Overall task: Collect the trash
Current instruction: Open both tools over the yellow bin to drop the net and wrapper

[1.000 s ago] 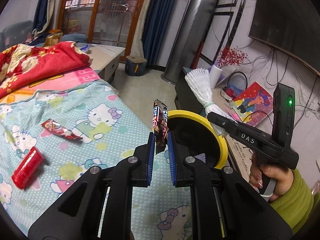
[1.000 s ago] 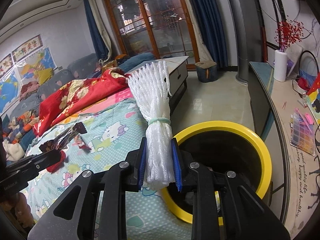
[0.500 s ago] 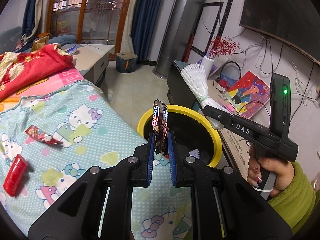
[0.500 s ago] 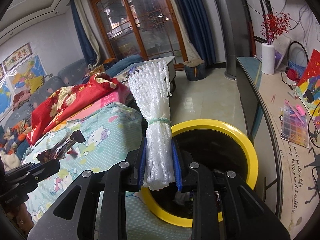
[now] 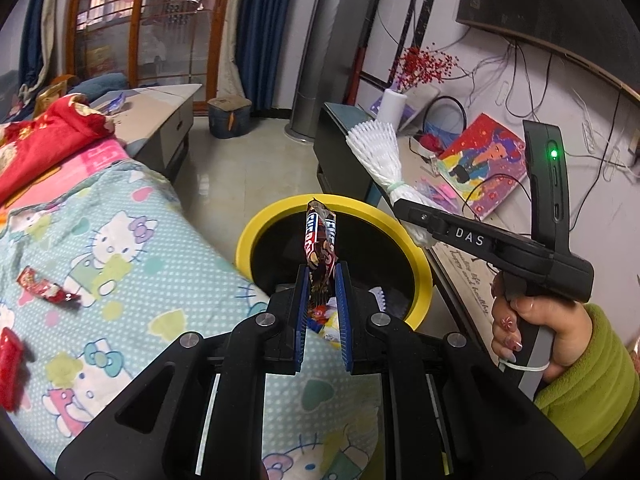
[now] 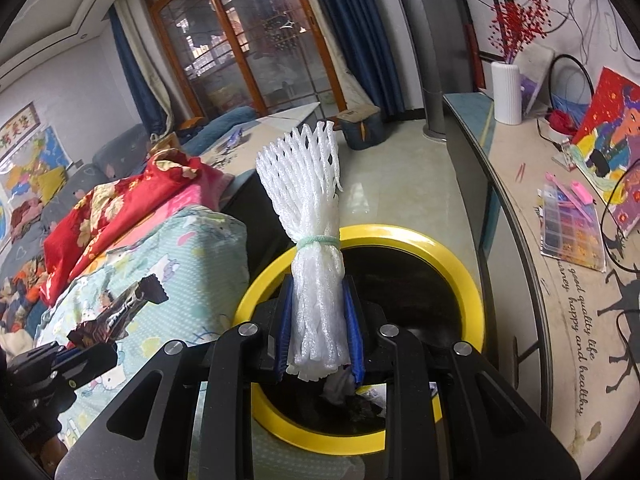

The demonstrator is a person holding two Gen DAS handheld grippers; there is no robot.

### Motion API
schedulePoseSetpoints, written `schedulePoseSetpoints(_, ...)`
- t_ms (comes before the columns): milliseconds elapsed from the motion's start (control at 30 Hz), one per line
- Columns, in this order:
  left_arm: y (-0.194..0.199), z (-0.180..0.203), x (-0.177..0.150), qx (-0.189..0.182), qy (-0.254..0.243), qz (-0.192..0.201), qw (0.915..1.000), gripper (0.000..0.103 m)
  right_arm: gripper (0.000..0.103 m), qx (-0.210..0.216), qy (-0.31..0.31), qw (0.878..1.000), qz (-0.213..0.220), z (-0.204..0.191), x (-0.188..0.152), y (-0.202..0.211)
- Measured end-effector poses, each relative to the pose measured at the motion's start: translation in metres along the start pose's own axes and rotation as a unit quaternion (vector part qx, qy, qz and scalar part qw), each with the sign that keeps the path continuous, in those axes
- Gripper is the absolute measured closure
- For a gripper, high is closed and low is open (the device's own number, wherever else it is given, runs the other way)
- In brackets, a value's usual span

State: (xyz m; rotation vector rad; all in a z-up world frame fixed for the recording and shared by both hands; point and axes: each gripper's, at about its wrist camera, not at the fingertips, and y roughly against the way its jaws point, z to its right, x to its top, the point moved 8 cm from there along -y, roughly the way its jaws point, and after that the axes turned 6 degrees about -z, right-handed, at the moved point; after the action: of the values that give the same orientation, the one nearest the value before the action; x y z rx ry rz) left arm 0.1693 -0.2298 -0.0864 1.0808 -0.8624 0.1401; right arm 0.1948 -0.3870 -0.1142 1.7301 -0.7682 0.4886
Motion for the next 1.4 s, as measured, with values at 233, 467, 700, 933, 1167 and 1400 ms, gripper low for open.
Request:
schedulePoseSetpoints(233,-0.021,0.014,0.0,-0.009,-0.016,-0.014,0.9997,0.094,0.08,-0.004,-0.012,1.0,-0.012,0.015,-0.005,-0.007)
schedulePoseSetpoints(467,-0.045,0.02,-0.006,-0.013,-0.021,-0.044,0.9988,0.094,0.078,-0.009,-0.026,0.999,-0.022,0.029,-0.01,-0.013)
schedulePoseSetpoints(700,-0.07,0.018,-0.002,-0.016,-0.016,-0.057,0.9981,0.072,0.068,-0.017,-0.048,0.998,-0.026,0.046,-0.012,-0.02)
schedulePoseSetpoints(933,-0.064,0.008,0.004,-0.007,-0.002,-0.04,0.9992,0.045,0.064,-0.022,-0.055,0.998,-0.024,0.053,-0.013,-0.021)
schedulePoseSetpoints(1167,-0.048,-0.006,0.009,0.001,0.024,-0.019,0.9995,0.013,0.055,-0.023,-0.052,0.998,-0.014,0.049,-0.01,-0.017)
schedulePoseSetpoints(1400,-0.025,-0.007,0.014,0.018,0.016,0.011,0.9997,0.011,0.045,-0.018,-0.044,0.999,0.009,0.037,-0.004,-0.005)
